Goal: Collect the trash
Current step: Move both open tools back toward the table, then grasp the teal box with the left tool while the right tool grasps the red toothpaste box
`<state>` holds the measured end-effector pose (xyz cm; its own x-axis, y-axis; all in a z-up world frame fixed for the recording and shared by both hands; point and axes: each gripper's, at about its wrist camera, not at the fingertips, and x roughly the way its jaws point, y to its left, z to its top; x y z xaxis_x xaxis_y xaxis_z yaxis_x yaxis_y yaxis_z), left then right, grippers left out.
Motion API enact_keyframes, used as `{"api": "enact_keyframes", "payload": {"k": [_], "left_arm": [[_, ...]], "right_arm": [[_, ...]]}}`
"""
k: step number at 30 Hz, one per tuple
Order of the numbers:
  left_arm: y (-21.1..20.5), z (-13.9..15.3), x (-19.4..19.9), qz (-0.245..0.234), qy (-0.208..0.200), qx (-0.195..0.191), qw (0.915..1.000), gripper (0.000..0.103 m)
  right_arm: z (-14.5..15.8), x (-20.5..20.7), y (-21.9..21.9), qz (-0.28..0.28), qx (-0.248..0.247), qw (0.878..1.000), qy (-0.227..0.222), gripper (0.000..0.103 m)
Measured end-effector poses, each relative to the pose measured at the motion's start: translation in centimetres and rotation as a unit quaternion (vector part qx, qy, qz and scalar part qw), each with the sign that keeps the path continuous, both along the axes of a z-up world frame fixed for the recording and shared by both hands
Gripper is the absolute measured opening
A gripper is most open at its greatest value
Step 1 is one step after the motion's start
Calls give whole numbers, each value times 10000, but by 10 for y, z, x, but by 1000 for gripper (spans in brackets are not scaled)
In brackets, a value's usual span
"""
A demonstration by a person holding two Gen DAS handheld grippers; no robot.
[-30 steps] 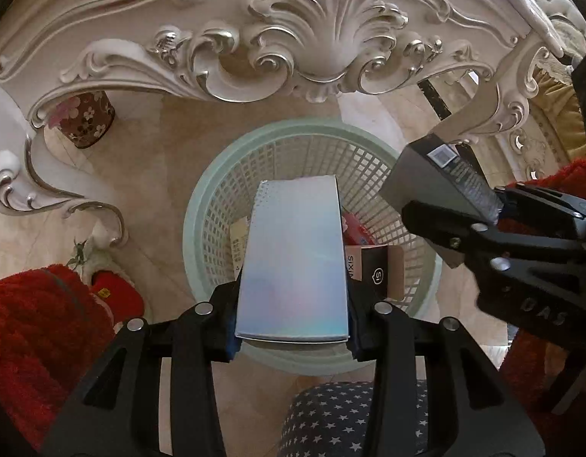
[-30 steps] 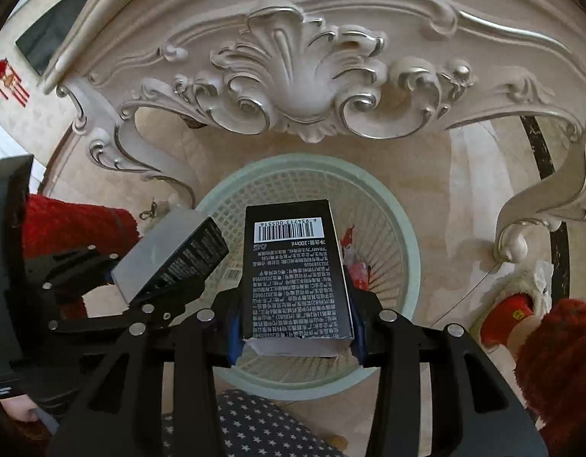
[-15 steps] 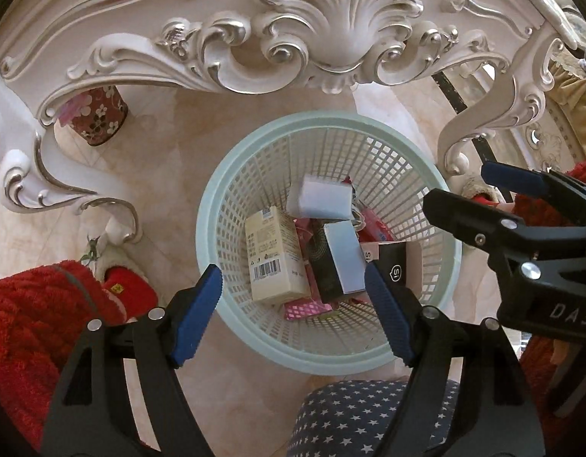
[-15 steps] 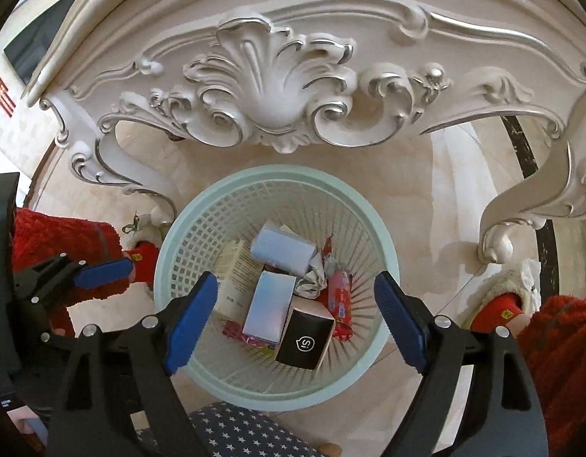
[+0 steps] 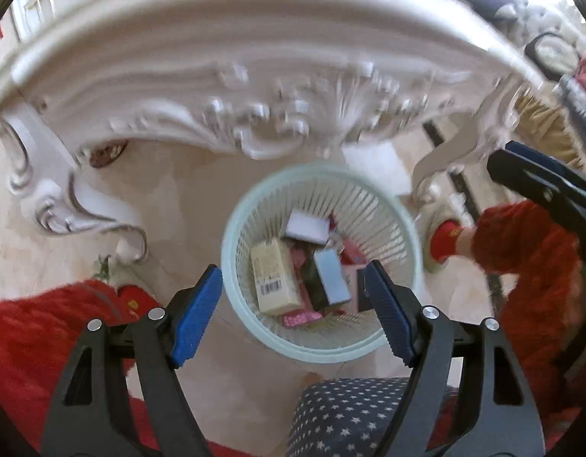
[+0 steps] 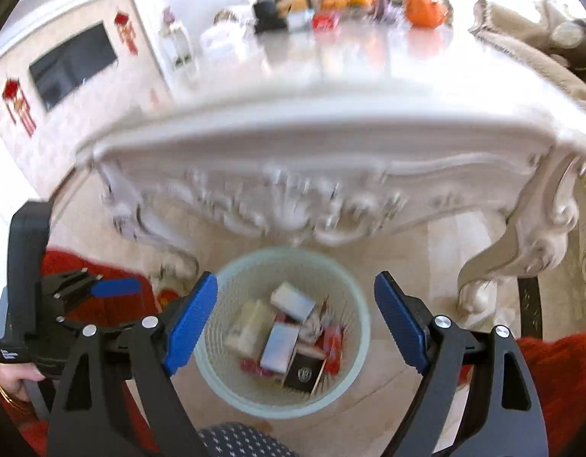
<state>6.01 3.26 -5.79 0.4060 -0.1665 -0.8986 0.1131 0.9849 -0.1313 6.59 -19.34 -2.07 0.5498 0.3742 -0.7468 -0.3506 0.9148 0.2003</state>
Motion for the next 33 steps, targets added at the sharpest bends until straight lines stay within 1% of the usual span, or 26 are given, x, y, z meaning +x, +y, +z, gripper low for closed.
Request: {"api": "enact_keyframes", "payload": {"k": [3,4,6,7,8,9,11,12,13,14,15,16,17,19,20,21,25,27,29,33], "left_arm": [[14,49,17,-74,-360,-147,9992,76],[18,63,25,-88,-468,-134,9988,77],[25,92,47,-136,-717,-132,9972,84],[30,108,63,-139,-875,-129,9960,84],[34,124,83,-93,-1026,-74,9947,84],[38,135,100,-60,-1148,-39,9934,84],[47,157,146,130,-1431,100,9896,84],[51,164,168,239,-1500,133,9883,84],[57,173,201,391,-1574,137,9867,84],[61,177,229,478,-1615,71,9857,84],[63,180,250,542,-1635,21,9851,84],[67,181,282,612,-1626,-133,9847,84],[70,180,317,722,-1587,-239,9844,84],[75,178,364,891,-1522,-227,9841,84],[76,176,392,966,-1512,-146,9837,84],[76,173,417,981,-1467,-112,9842,84],[70,166,495,953,-1326,-97,9865,84],[66,159,526,946,-1265,20,9874,84],[60,153,550,862,-1194,68,9891,84],[49,146,578,737,-1101,291,9908,84]], "right_arm": [[32,21,-11,-139,188,9996,-174,84],[44,30,-12,-156,260,9993,-229,84],[70,51,-13,-121,445,9981,-412,84],[81,61,-12,-111,487,9973,-546,85],[92,74,-9,-110,474,9964,-691,86],[105,96,-3,-186,317,9953,-900,87],[116,126,8,-237,145,9933,-1120,87],[120,152,17,-236,77,9928,-1170,87],[122,171,24,-226,30,9929,-1169,87],[123,192,31,-225,-22,9928,-1175,87],[121,222,44,-229,-92,9928,-1175,87],[120,239,50,-229,-137,9928,-1171,87],[117,267,62,-235,-221,9928,-1156,87],[111,304,77,-194,-339,9931,-1107,87],[108,320,84,-200,-421,9928,-1099,87],[103,344,95,-193,-527,9932,-1020,87],[84,405,117,-215,-725,9940,-795,87],[74,432,125,-260,-801,9942,-662,87],[69,446,131,-266,-816,9948,-553,87],[61,466,137,-223,-867,9949,-474,87]]}}
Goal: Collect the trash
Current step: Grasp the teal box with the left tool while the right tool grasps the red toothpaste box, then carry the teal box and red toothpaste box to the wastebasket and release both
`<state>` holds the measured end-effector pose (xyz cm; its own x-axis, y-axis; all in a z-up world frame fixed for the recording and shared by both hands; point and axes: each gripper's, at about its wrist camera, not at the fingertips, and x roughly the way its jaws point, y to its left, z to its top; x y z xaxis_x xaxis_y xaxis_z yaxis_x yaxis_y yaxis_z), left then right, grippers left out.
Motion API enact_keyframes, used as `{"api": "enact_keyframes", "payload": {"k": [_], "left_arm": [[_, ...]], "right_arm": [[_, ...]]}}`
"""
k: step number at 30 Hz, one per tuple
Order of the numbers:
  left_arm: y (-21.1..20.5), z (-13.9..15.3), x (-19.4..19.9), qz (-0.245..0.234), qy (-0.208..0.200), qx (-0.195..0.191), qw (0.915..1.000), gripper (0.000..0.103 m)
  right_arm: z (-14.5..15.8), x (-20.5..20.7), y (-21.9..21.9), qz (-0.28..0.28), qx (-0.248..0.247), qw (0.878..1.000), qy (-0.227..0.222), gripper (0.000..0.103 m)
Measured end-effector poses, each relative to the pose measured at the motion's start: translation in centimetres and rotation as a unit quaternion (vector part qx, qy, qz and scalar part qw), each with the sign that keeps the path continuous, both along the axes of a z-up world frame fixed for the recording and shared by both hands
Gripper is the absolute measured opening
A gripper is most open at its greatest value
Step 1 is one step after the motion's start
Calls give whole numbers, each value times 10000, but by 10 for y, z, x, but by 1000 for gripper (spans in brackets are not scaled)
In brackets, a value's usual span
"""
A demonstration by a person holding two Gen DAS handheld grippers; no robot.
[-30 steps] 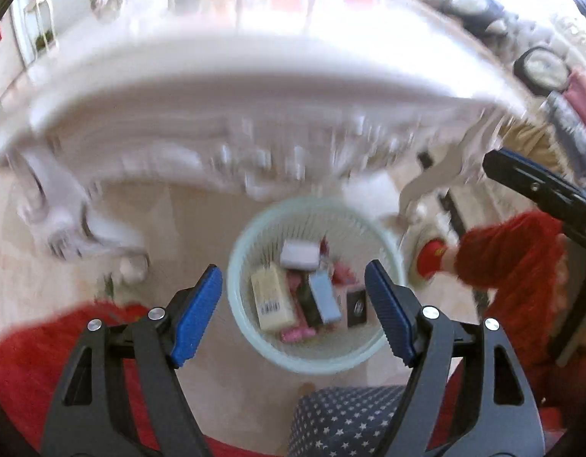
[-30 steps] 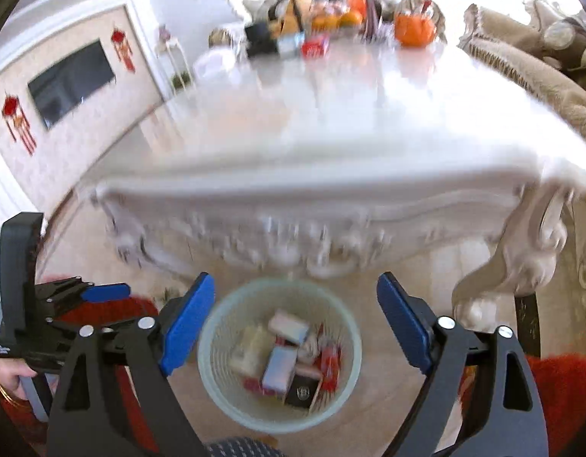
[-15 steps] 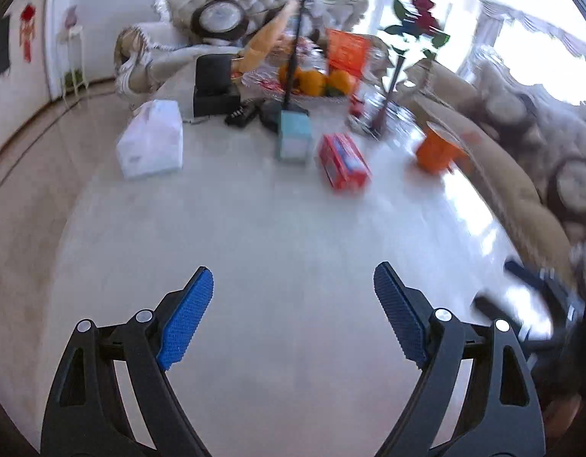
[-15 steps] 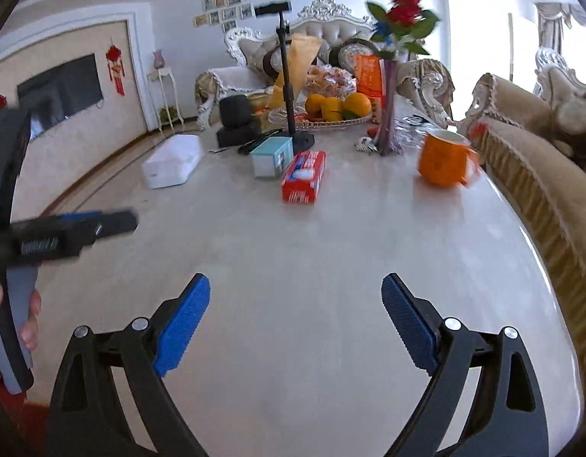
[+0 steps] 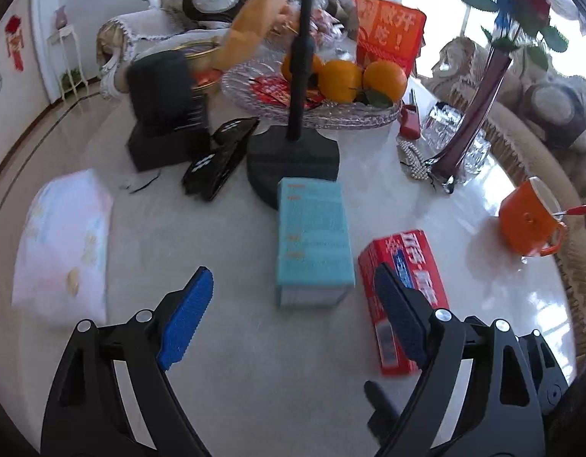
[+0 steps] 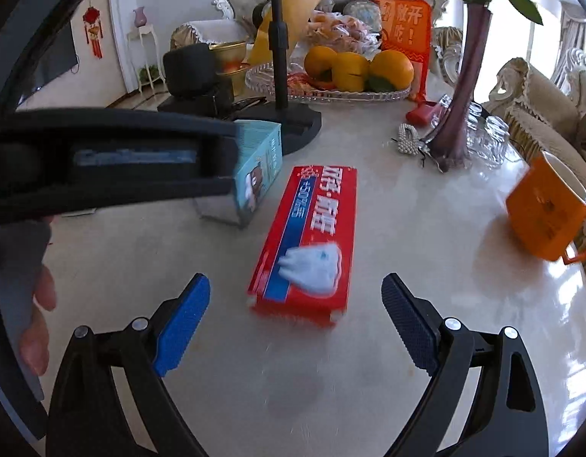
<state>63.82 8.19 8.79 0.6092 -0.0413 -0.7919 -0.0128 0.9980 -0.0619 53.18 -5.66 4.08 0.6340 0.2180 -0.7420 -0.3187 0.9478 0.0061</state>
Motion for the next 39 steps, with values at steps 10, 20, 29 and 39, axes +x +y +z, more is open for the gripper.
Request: {"api": "enact_keyframes", "payload": {"k": [10,20,29,39], "left_arm": [[-12,-23,49,81,284,255,9992,84],[-8,-40,62,162,536,271,9981,47],[5,-28,20,89,407,174,9990,47],[23,23,-195,-442,-136,-429,9980,47]], "right_arm": [[-6,29,-16,-293,-191,9991,239,87],[-8,31,-5,140,-247,9991,321,49],[-6,29,-32,27,448,9978,498,48],[42,-145,-111,386,2633,9637,225,47]]}}
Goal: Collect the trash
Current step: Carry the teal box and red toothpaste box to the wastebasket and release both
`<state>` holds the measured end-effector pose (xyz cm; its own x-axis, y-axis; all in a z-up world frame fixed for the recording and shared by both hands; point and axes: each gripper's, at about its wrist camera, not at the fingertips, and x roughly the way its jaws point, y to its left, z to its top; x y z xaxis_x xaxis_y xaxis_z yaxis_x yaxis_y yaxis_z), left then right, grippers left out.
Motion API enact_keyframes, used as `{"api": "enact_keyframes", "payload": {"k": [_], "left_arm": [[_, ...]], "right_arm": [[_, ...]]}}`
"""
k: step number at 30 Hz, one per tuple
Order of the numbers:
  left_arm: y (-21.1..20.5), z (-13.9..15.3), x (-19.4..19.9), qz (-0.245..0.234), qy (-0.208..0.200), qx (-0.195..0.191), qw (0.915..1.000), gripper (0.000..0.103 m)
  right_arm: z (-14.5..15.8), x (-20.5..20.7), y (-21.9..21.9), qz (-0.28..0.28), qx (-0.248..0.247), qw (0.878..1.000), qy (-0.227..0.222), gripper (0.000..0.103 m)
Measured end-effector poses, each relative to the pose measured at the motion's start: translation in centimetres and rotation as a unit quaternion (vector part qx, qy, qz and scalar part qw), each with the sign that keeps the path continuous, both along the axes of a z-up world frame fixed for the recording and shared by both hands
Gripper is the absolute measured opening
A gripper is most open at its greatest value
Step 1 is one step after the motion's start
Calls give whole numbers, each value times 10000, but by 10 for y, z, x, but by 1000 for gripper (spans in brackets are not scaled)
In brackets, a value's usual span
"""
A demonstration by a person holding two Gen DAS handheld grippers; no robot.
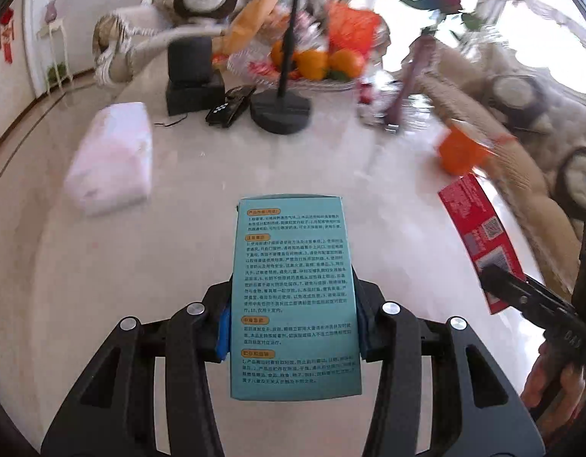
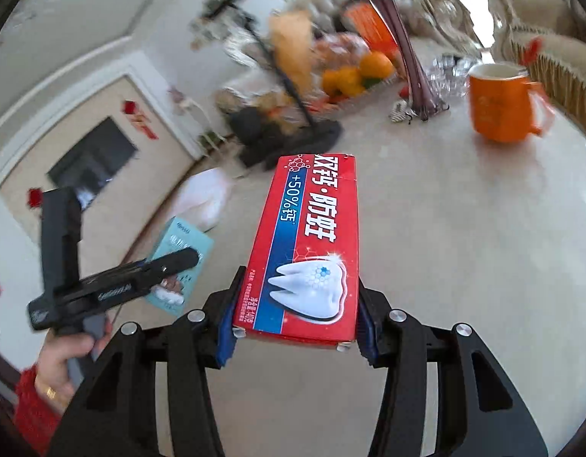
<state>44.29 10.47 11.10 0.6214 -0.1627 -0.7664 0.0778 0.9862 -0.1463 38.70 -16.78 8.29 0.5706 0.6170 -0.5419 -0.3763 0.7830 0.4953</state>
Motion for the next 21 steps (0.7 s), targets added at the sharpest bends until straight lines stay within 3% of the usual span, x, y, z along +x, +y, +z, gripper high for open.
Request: {"api": "enact_keyframes", "payload": {"k": [6,10,12,17,21], "left_arm": [[-20,21,-195,-382,-670,-218,9968,47],[-47,-5,-298,-576,-701,24,9959,47],[-61,-34,-346,-606,-538,172,9966,47],[-73,-119,-391,-363,205,14,9991,47],[-78,-191,-383,22,775,-283,9966,47]], "right_arm": [[10,-163,-29,316,165,9991,-231,48],[-13,-242,-34,330,35,9994,-38,48],[-33,-278,-33,337,-70,9992,187,48],[-89,-310,-22,300,-531,9956,714,48],[-150,-293,-1,57,-1606,9817,1021,48]]}}
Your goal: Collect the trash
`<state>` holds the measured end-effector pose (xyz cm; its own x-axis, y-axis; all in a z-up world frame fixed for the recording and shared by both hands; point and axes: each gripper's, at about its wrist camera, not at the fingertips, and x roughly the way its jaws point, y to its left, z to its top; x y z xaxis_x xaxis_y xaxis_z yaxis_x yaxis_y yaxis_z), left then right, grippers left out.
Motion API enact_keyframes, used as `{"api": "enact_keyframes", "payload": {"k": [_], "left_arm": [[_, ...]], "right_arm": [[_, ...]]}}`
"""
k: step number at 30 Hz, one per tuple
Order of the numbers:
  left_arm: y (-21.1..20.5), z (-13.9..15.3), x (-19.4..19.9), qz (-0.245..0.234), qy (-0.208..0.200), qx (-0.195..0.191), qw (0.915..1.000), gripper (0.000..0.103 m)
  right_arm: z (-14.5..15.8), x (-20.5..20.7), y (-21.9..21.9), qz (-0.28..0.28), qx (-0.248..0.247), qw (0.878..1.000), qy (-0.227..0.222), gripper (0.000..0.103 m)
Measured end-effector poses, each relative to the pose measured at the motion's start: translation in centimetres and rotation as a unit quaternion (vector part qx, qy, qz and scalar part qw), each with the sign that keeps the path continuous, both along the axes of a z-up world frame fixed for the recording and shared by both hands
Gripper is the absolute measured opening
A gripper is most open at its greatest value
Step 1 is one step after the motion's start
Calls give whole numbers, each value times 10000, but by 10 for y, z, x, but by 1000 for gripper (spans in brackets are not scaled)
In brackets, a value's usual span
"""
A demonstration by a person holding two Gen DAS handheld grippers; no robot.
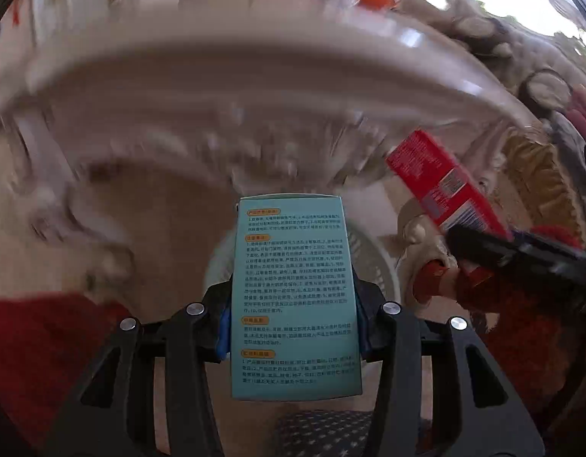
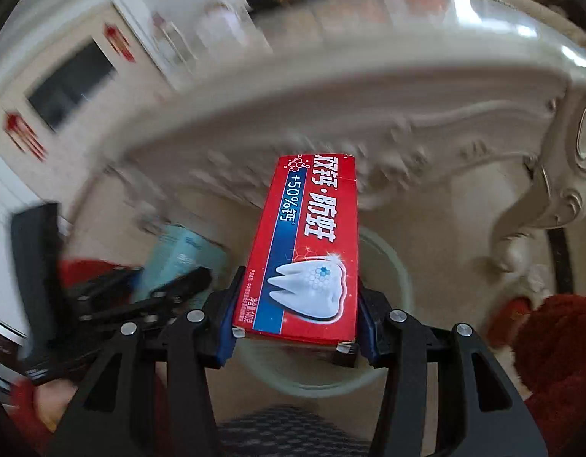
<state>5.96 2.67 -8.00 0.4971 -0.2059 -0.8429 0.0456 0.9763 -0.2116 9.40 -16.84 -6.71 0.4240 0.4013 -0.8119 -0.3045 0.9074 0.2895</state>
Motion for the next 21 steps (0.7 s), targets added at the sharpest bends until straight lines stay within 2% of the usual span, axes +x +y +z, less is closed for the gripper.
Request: {"api": "enact_keyframes", "payload": {"k": [2,5,7,12,14,16,18,21], "left_arm": [[-4,-27,7,19,343,-55,9994,47],[-10,-62,12,42,721,239,9971,47],[-10,-78,14,70,970,291,9948,48],[-14,-87,20,73,1068,443,9933,50],[-15,-90,22,178,1184,525,9914,59],[-10,-96,25,354,1290,621,9891,72],[-7,-98,26,447,1346,514,9885,79],[-6,-97,27,386,1260,495,9900,80]], "right_arm": [[-26,4,8,32,-210,9995,234,48],[-61,11,19,105,-527,9972,520,48],[-78,7,24,169,-718,9951,654,48],[-94,16,30,177,-896,9930,747,49],[-102,6,26,65,-995,9915,833,59],[-101,5,8,-168,-1045,9902,913,84],[-101,6,2,-331,-888,9906,984,94],[-97,7,-1,-431,-860,9911,920,95]]}}
